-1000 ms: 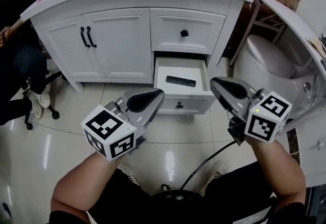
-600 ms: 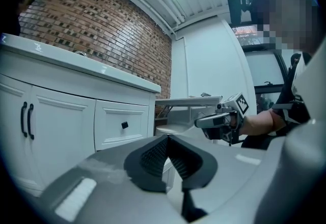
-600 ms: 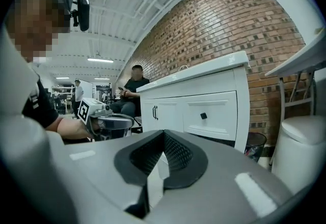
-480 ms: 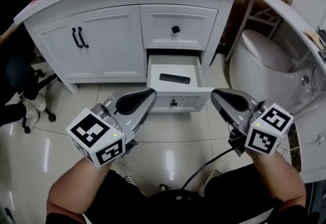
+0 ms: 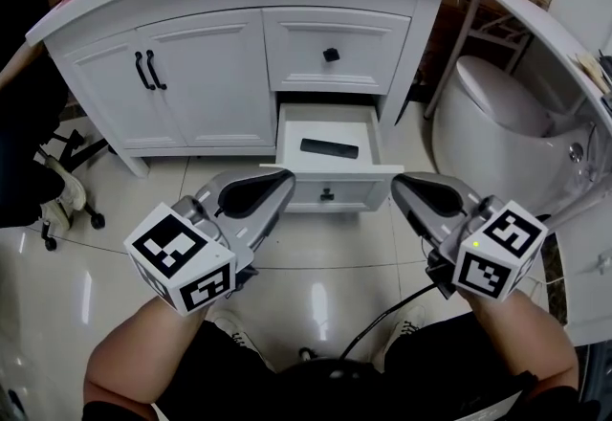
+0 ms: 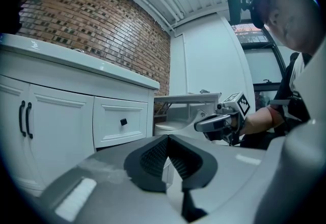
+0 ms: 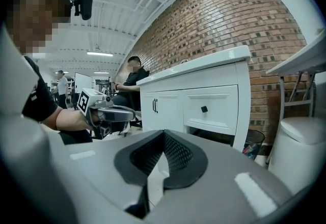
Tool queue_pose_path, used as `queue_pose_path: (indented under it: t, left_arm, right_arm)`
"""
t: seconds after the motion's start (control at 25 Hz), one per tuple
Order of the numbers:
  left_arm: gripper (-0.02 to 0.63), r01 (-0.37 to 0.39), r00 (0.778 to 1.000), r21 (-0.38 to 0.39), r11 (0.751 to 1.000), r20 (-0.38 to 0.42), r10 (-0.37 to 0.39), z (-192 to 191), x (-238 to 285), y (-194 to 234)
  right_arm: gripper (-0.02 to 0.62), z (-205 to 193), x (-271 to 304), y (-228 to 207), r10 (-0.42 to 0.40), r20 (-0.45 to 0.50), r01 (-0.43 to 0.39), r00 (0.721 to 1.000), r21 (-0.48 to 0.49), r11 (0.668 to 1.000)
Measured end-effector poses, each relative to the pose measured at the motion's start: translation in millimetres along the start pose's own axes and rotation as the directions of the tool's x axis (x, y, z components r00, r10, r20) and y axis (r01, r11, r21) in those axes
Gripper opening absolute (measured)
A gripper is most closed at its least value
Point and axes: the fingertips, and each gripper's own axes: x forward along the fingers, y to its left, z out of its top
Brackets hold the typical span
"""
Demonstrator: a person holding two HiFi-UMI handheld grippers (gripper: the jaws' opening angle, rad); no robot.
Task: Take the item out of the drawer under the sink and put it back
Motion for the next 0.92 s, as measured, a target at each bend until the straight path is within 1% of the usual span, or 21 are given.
queue_pose_path:
  t: [0.52, 0.72, 0.92]
  left_arm:
    - [0.006, -0.001, 1.0, -0.012, 1.0, -0.004, 0.001, -2.2, 2.5, 4.2]
    - [0.006, 0.0, 1.0, -0.014, 1.0, -0.006, 0.0, -2.4, 4.0, 3.9]
    - [0.006, -0.003, 1.0, -0.014, 1.0, -0.003, 0.002, -2.2, 1.5, 4.8]
  right_arm:
    - [0.006, -15.9, 12.0, 6.5, 0.021, -0.059, -0.021, 0.998, 0.004, 1.0]
    - [0.006, -14.6, 12.4, 5.2, -0.008, -0.058, 0.006, 0.998, -0.033, 0.999]
    - [0.006, -15.7, 14.5, 8.8, -0.007, -0.063, 0.004, 0.998, -0.053, 0.999]
